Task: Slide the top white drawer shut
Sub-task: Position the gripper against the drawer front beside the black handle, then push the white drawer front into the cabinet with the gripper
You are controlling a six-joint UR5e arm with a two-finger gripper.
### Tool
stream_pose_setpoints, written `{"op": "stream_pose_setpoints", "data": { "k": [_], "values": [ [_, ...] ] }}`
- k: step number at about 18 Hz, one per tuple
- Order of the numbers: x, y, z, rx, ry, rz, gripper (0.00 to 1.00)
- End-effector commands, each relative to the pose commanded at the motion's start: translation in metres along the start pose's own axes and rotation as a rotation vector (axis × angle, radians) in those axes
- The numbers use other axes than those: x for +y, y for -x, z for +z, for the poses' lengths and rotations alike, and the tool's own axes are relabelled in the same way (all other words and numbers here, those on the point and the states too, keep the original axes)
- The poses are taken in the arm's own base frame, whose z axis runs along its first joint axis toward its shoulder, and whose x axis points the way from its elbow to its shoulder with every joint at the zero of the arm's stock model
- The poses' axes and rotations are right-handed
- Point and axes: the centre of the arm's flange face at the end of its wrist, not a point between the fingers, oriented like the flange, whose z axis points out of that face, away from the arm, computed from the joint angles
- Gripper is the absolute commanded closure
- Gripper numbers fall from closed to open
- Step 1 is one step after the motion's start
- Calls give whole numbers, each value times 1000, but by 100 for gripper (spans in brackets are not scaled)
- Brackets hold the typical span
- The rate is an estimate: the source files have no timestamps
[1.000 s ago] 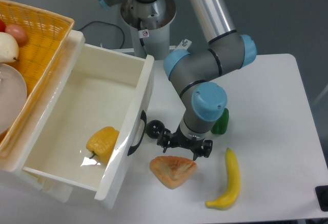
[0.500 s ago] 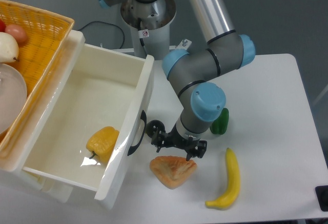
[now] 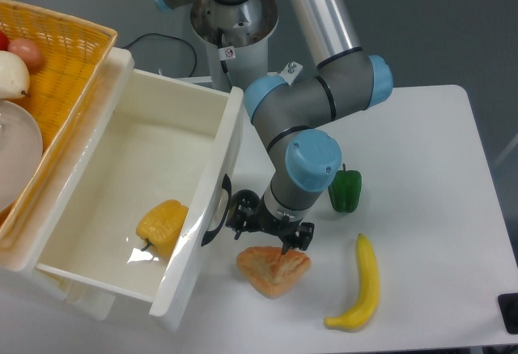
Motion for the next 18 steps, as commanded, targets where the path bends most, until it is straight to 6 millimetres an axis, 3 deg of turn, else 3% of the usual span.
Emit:
{"op": "stream_pose_setpoints", "data": {
  "k": [18],
  "values": [
    [5, -15, -12, 35, -14, 3, 0]
  ]
}}
